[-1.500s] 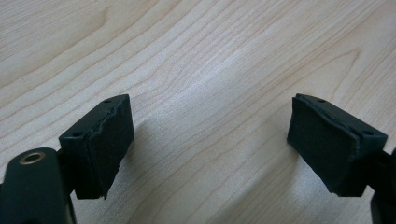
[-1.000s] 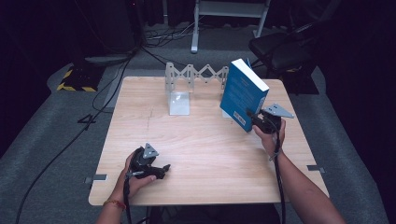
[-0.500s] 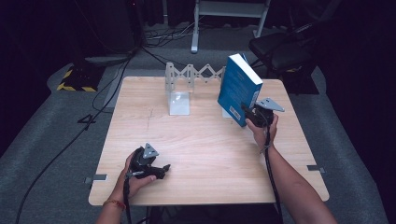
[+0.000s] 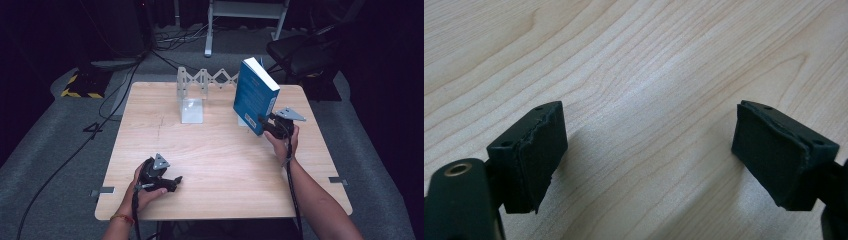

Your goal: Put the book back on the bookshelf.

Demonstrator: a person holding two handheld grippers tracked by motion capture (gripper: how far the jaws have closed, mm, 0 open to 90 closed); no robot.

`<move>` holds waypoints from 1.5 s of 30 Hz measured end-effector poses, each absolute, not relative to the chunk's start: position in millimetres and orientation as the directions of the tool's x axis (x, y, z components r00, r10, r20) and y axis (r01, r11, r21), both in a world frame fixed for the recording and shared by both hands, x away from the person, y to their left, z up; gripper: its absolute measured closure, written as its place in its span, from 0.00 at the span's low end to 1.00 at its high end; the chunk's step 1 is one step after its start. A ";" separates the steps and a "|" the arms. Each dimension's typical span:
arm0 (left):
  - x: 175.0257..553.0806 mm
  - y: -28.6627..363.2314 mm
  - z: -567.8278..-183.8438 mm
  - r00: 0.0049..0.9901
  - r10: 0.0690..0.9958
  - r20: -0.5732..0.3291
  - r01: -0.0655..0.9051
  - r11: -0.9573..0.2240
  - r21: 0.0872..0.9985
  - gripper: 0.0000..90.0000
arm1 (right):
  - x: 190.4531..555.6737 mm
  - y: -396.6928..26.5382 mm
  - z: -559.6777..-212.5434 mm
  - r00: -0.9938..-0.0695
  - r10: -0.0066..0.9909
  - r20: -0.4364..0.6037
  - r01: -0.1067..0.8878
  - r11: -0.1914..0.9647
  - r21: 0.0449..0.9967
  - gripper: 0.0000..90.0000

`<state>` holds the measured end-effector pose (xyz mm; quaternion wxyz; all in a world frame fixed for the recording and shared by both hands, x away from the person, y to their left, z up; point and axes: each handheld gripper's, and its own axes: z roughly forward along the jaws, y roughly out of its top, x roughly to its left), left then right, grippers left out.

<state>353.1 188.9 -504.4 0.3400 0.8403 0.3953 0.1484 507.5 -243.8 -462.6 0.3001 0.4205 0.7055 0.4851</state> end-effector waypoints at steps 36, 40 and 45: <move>352.8 188.4 -504.6 0.645 0.764 -0.016 0.559 -0.458 0.691 0.17 | 508.5 -251.1 -454.7 -0.534 0.844 -0.054 0.335 0.270 0.903 0.64; 352.9 188.5 -504.5 0.646 0.763 -0.015 0.559 -0.459 0.691 0.17 | 504.4 -258.3 -448.5 -0.556 0.828 -0.077 0.330 0.305 0.893 0.60; 352.8 188.3 -504.6 0.645 0.764 -0.015 0.559 -0.458 0.691 0.16 | 501.2 -265.9 -442.3 -0.592 0.801 -0.085 0.350 0.351 0.868 0.53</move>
